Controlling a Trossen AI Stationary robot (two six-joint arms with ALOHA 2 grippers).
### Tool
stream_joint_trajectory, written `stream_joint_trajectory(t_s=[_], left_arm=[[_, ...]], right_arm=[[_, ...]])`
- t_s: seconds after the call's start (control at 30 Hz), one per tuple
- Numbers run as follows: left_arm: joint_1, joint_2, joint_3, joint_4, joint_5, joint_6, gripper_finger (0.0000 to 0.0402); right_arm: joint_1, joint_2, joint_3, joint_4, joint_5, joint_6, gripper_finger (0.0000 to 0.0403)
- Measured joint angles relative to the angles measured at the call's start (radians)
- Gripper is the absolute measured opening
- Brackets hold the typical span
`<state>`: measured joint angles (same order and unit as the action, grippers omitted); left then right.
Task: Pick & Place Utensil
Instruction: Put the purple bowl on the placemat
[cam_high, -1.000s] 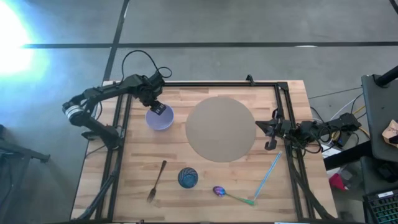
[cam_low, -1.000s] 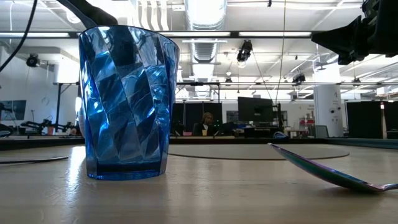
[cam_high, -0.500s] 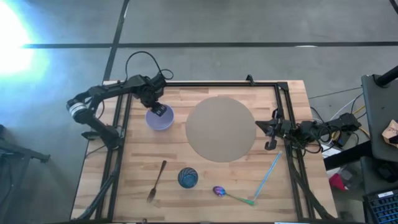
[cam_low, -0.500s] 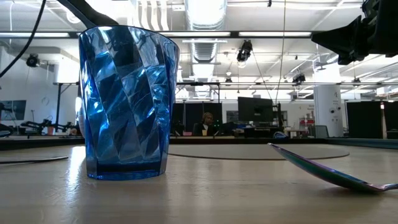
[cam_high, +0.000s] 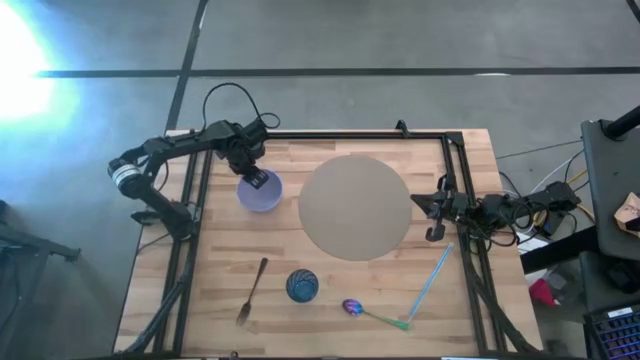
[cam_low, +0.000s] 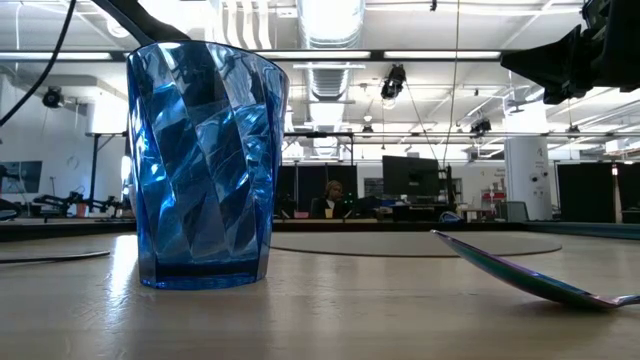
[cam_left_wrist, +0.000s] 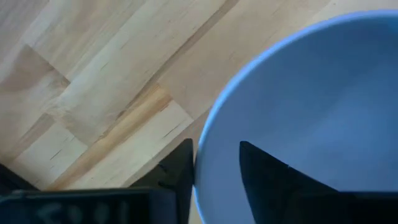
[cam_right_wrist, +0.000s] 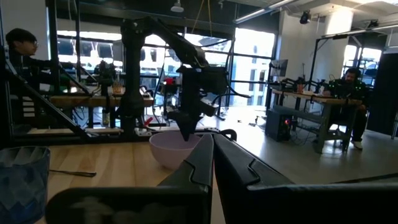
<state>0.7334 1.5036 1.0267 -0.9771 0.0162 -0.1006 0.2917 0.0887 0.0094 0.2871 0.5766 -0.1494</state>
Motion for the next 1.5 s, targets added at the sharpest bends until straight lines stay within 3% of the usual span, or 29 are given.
stream_joint_trajectory(t_s=[0.33,0.87,1.2,1.5], left_arm=[[0.002,0.000,0.000,-0.001,0.004,0.040,0.0007],[0.002,-0.032,0.000,-0.011,-0.002,0.016,0.0002],[-0.009,-0.160,0.001,-0.005,-0.019,-0.034,0.0001],[-0.095,-0.289,0.001,0.103,-0.095,-0.098,0.0001]], right_arm=[[0.000,0.000,0.000,0.000,0.000,0.000,0.0008],[0.000,0.000,0.000,0.000,0.000,0.000,0.0008],[0.000,0.000,0.000,0.000,0.000,0.000,0.0008],[0.000,0.000,0.000,0.000,0.000,0.000,0.0008]])
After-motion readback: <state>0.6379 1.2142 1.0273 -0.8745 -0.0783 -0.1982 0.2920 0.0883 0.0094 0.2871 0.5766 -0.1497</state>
